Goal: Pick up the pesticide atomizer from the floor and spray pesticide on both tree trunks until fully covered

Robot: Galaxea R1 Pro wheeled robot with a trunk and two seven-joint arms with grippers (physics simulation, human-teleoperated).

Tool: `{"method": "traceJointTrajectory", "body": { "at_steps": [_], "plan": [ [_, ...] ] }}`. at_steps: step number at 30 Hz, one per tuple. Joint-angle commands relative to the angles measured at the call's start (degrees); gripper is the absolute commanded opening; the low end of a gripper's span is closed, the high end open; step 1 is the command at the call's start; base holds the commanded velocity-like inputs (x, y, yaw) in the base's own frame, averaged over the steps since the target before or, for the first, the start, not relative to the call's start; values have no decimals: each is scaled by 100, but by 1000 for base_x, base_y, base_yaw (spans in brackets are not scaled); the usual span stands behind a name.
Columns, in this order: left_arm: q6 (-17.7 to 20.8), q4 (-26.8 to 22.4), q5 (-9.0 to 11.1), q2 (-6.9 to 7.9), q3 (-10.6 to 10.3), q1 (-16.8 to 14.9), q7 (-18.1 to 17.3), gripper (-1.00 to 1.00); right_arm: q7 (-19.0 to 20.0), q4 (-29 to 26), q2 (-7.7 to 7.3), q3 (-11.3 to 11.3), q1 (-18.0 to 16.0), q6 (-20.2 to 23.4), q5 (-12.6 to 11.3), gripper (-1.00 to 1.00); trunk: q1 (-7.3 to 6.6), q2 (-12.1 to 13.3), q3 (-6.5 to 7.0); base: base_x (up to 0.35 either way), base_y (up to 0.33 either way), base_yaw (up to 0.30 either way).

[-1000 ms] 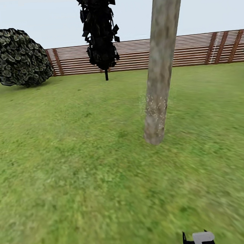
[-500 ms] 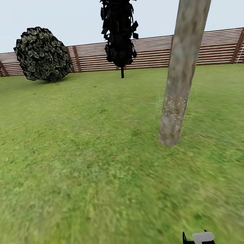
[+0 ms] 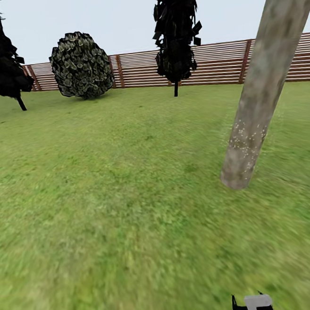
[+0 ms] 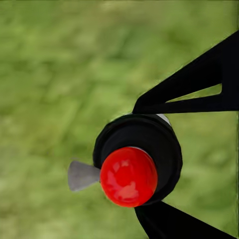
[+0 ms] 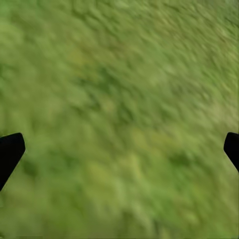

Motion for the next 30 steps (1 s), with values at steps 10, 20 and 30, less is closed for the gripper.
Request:
{"method": "traceJointTrajectory", "body": {
  "at_steps": [10,20,30],
  "plan": [
    [0,0,3,0,2,2,-3,-100,0,0,0,1,0,0,0,100,0,0,-25,0,0,276],
    [0,0,3,0,2,0,-2,-100,0,0,0,1,0,0,0,100,0,0,-50,0,0,276],
    [0,0,3,0,2,0,-4,-100,0,0,2,1,0,0,0,100,0,0,-75,0,0,276]
  ]
}}
